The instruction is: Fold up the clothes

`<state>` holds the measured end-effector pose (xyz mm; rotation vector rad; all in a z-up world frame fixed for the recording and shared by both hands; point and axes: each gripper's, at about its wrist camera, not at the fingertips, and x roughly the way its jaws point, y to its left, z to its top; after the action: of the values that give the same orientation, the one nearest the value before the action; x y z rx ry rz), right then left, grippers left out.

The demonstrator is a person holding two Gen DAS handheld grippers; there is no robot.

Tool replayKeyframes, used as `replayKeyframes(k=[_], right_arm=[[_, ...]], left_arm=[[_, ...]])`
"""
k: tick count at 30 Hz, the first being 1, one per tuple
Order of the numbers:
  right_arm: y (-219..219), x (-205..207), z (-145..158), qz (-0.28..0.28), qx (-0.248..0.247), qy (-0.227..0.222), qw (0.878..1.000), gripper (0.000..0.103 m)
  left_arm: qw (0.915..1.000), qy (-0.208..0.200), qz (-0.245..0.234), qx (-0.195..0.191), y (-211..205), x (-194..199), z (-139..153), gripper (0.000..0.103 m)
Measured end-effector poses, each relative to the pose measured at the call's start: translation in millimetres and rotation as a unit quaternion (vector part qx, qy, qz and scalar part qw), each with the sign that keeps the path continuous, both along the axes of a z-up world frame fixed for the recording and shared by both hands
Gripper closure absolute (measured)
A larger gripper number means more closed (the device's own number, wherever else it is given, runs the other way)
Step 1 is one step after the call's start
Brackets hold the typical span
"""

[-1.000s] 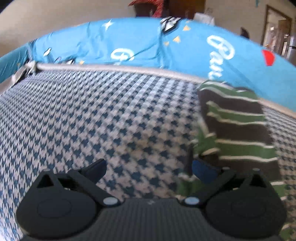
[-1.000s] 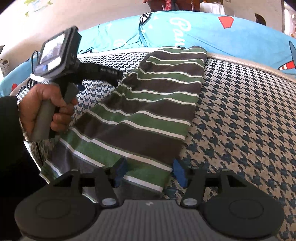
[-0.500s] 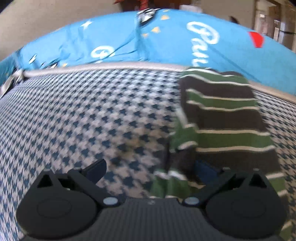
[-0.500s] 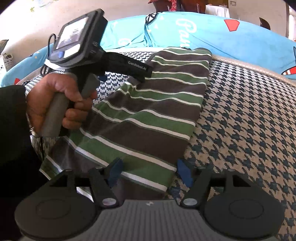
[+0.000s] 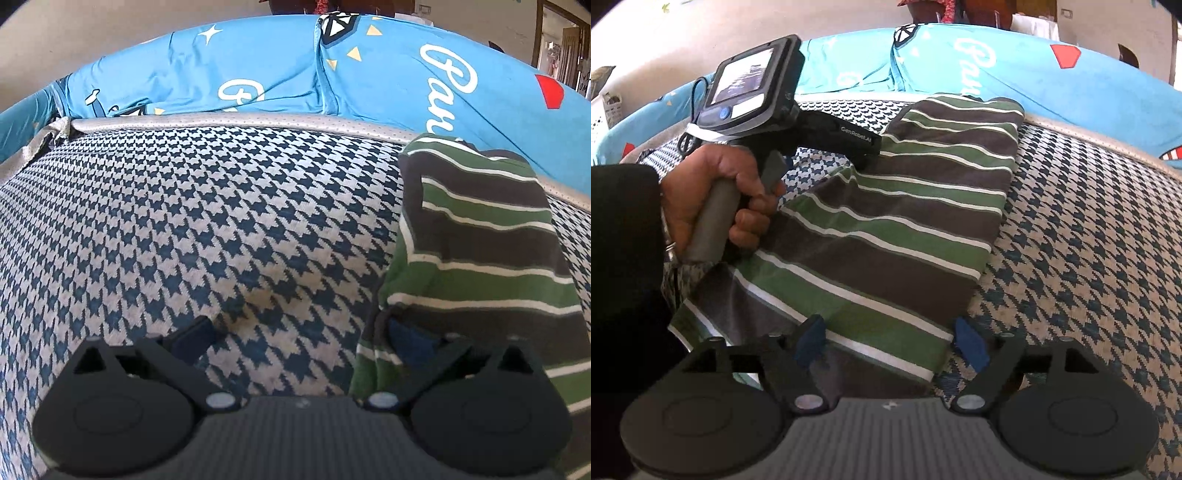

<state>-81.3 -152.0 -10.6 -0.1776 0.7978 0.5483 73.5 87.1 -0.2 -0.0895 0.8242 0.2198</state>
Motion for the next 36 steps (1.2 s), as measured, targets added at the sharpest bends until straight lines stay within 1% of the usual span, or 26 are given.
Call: replayKeyframes(k=[9,13,18,22,26,28,31,36], right_arm=[[-1,-2,-1,0.002,-0.002,-0.005,1.000,0.022],[1,-2,-2,0.007,-0.008,-0.005,1.000,0.017],[3,-1,-3,0.009,-0.010,-0.006,1.000,0.015],[4,0,-4,0.008,-0.006,-0.003,1.000,0.014],[5,-1,-5,0.011,-0.007,-0.003,1.000,0.011],[5,-1,-5,0.012,-0.009,-0.004,1.000,0.011],[4,-1,-5,0.014,-0.009,-0.005,1.000,0.010],[4,-1,-5,0.017,-0.011,-0.004,1.000,0.009]], left_arm=[[1.0000,-0.002,0.005,-0.006,2,-4,1,0.000],[0.9999,-0.002,0.005,-0.012,2,-9,4,0.000],[0.9999,-0.009,-0.011,-0.005,-9,-21,14,0.000],[0.9996,-0.012,-0.022,-0.011,-17,-31,20,0.000],[0.9997,0.003,-0.020,-0.014,-20,-38,14,0.000],[0.9998,0.010,-0.017,-0.008,-20,-40,8,0.000],[0.9998,0.005,-0.017,0.003,-19,-46,5,0.000],[1.0000,0.004,0.001,-0.003,-10,-53,4,0.000]])
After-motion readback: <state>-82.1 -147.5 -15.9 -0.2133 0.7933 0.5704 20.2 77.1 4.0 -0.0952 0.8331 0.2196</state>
